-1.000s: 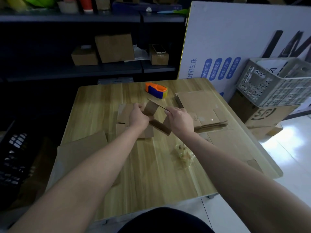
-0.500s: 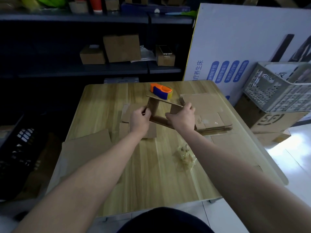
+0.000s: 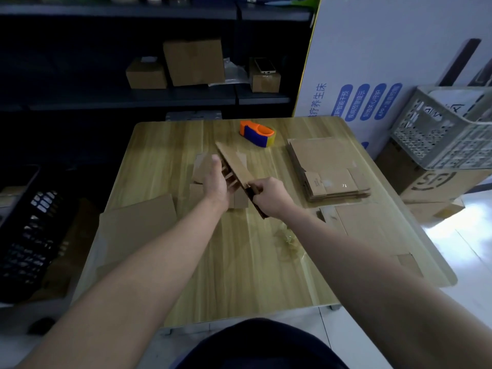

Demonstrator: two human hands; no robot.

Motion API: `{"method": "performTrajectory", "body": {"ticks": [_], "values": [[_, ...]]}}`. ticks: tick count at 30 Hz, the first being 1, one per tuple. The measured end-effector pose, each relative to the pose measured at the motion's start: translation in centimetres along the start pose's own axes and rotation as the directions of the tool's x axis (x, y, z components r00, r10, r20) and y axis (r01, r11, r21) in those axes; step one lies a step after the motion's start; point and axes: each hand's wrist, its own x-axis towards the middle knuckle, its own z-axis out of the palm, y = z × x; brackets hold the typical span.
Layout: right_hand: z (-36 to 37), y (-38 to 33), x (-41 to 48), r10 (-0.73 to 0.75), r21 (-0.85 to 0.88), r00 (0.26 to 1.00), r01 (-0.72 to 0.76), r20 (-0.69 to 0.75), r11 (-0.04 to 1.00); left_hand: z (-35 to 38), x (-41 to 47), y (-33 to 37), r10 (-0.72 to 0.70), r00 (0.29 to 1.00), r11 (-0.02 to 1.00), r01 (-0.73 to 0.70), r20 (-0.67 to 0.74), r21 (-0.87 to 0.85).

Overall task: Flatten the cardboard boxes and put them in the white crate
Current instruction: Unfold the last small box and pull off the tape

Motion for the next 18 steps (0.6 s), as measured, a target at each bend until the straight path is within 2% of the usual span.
{"method": "performTrajectory", "body": {"ticks": [2, 4, 6, 8, 11, 15, 18], "values": [[0.3, 0.0, -0.2, -0.002, -0.011, 0.998, 0.002, 0.057, 1.000, -0.2, -0.2, -0.5, -0.029, 0.998, 0.995, 0.023, 0.055, 0.095], [0.5, 0.4, -0.3, -0.032, -0.001, 0.985, 0.032, 0.171, 0.999, -0.9, 0.3, -1.1, -0.024, 0.995, 0.967, 0.047, -0.095, 0.252], [0.9, 0.9, -0.5, -0.016, 0.084, 0.963, -0.007, 0.271, 0.996, -2.2, 0.8, -1.7, -0.026, 0.970, 0.935, 0.109, -0.242, 0.338], [1.2, 1.7, -0.2, 0.058, 0.120, 0.973, -0.086, 0.223, 0.989, -3.8, 1.0, -2.1, -0.068, 0.960, 0.912, 0.170, -0.270, 0.373], [1.5, 3.2, 0.7, 0.207, -0.086, 0.977, -0.201, 0.059, 0.976, -5.6, 0.8, -2.8, -0.143, 0.952, 0.889, 0.243, -0.269, 0.389], [2.5, 4.5, 0.9, 0.357, 0.100, 0.921, -0.374, 0.153, 0.922, -7.2, 0.6, -3.2, -0.185, 0.950, 0.893, 0.270, -0.252, 0.359], [3.5, 4.7, 0.8, 0.405, 0.035, 0.893, -0.419, 0.195, 0.907, -8.4, 0.2, -4.1, -0.204, 0.952, 0.770, 0.301, -0.230, 0.563]]}}
